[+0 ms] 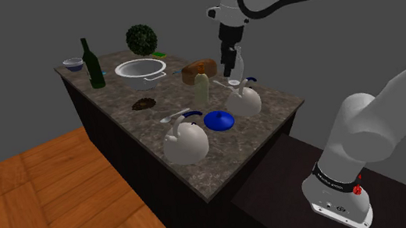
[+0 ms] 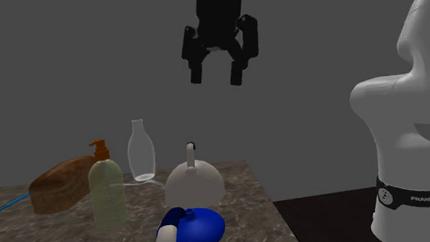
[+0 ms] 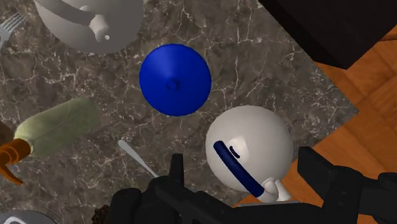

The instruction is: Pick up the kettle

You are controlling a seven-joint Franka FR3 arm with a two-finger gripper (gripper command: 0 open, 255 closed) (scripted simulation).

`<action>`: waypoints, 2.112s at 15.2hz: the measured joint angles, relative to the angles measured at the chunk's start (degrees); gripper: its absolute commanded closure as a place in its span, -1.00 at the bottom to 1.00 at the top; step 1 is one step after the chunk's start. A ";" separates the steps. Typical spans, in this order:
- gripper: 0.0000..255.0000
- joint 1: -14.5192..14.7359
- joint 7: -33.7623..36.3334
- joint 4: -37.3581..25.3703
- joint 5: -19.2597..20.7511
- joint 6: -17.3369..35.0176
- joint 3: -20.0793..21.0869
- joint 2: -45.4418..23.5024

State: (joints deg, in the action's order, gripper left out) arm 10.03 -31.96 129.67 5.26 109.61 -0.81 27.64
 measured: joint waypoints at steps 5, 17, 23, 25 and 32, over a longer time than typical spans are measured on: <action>-1.00 3.37 -10.41 -2.87 -0.32 5.65 -0.53 -9.42; -1.00 9.16 -30.93 -6.81 -1.05 16.39 1.66 -26.50; -1.00 9.18 -31.16 -4.86 -0.78 20.62 1.68 -28.84; 1.00 9.19 -31.10 -4.69 -0.75 21.03 1.69 -29.07; 1.00 9.20 -31.09 -4.65 -0.73 21.17 1.70 -29.11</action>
State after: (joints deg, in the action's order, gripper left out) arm 19.23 -63.05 125.02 4.54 130.79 0.89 -1.47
